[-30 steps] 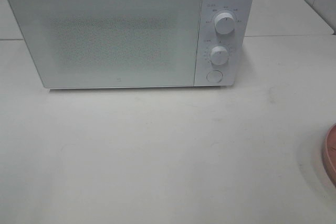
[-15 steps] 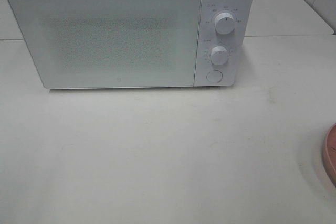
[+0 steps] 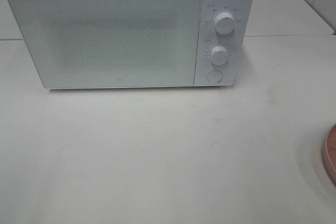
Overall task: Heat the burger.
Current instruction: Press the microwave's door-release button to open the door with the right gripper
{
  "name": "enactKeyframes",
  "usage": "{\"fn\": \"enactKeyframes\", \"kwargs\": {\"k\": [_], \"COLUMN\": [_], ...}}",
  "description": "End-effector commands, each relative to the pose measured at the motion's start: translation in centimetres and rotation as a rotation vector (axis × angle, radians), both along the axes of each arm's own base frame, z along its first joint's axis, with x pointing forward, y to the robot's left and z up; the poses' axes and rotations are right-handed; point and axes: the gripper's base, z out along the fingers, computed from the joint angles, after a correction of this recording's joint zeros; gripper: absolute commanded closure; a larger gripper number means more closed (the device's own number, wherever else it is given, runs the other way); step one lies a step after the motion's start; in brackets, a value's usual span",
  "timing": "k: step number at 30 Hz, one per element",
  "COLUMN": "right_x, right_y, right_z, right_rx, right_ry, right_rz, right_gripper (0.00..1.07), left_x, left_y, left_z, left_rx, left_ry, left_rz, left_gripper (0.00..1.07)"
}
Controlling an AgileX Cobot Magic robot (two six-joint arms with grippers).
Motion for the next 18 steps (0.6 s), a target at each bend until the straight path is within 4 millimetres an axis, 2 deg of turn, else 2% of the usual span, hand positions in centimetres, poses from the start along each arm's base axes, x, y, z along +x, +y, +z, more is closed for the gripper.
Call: {"fn": "enactKeyframes", "kwargs": {"k": [1, 8, 14, 18], "right_x": [1.4, 4.0, 5.4, 7.3], "right_y": [0.1, 0.4, 0.6, 0.8], "right_z": [0.5, 0.7, 0.8, 0.6], "right_rx": [-0.001, -0.005, -0.007, -0.010], "right_ry": [-0.019, 0.022, 0.034, 0.061], "right_rz": [-0.006, -0.005, -0.004, -0.001], "right_gripper": [0.32, 0.32, 0.32, 0.32], "left_x": [-0.3, -0.3, -0.3, -0.3], "left_y": [-0.1, -0.1, -0.1, -0.1], "left_z": [0.1, 0.1, 0.1, 0.1], "left_rx": [-0.010, -0.010, -0.010, -0.010], "left_ry": [-0.033, -0.033, -0.033, -0.033], "left_rz": [-0.001, -0.001, -0.001, -0.001], "left_gripper": [0.09, 0.09, 0.09, 0.09]}}
